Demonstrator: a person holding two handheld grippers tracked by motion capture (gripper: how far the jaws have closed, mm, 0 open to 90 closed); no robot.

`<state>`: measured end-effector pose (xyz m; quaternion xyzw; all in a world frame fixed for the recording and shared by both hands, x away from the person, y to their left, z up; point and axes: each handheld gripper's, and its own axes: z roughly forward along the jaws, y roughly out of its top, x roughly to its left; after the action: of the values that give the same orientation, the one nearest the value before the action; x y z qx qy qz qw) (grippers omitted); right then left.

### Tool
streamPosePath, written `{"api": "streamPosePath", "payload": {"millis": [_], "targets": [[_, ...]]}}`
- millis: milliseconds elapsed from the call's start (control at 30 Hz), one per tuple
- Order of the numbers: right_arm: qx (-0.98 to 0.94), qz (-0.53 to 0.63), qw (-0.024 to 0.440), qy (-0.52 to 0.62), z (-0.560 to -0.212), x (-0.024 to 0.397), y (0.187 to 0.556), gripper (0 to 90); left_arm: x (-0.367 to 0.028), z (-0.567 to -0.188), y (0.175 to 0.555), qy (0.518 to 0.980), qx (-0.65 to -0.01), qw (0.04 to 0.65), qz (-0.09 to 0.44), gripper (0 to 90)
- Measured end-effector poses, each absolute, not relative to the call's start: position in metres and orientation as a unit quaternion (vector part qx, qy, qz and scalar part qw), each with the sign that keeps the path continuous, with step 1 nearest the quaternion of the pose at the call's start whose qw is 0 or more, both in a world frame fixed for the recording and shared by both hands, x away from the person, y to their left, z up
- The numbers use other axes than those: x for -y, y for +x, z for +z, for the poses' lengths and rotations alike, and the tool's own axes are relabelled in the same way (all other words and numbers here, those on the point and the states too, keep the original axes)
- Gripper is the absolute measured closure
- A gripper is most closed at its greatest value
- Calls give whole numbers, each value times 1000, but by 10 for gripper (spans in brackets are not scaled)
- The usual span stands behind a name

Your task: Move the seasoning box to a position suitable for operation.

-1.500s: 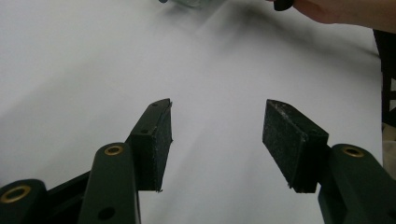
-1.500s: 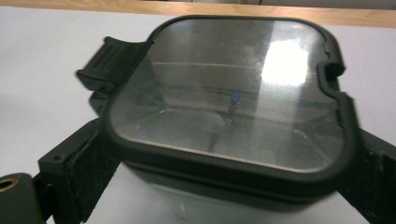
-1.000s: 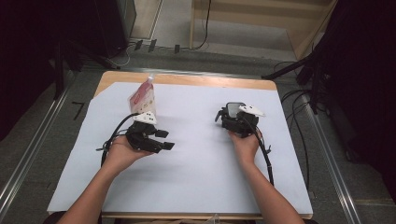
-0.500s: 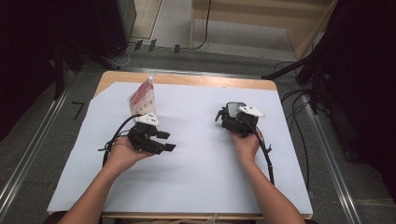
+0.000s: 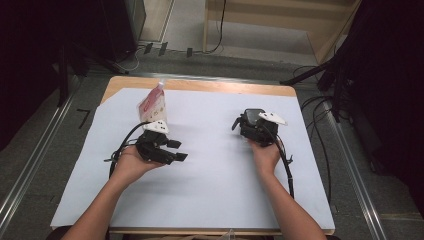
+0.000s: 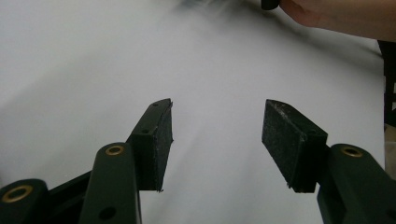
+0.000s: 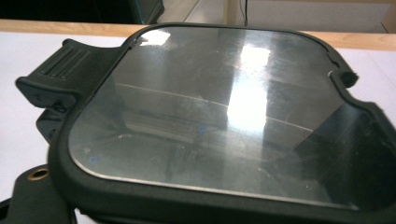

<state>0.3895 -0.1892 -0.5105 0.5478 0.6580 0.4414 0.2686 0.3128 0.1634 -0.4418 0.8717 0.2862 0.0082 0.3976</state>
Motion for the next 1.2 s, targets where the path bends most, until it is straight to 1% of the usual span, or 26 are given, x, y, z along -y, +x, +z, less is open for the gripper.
{"api": "streamPosePath", "payload": {"millis": [133, 333, 400, 433, 467, 500, 600, 700, 1200], "targets": [[-663, 450, 269, 534, -505, 186, 386, 148, -163, -442, 314, 873, -285, 396, 7, 440], [-681, 465, 246, 509, -496, 174, 377, 149, -162, -439, 314, 872, -283, 401, 3, 422], [-689, 467, 241, 499, -495, 170, 374, 149, -161, -439, 315, 875, -282, 393, -1, 413], [-691, 467, 237, 498, -494, 168, 372, 149, -161, -440, 316, 873, -283, 397, -12, 419], [-691, 467, 237, 498, -494, 168, 372, 149, -161, -440, 316, 873, -283, 397, -12, 437], [-699, 467, 232, 489, -494, 163, 369, 150, -161, -440, 317, 874, -282, 395, -18, 437], [-708, 467, 234, 476, -493, 159, 366, 150, -161, -440, 317, 875, -281, 394, -14, 421], [-718, 468, 225, 464, -492, 151, 359, 150, -162, -439, 317, 873, -286, 395, -6, 412], [-746, 476, 191, 425, -495, 120, 338, 151, -162, -438, 317, 873, -285, 396, 7, 409]]}}
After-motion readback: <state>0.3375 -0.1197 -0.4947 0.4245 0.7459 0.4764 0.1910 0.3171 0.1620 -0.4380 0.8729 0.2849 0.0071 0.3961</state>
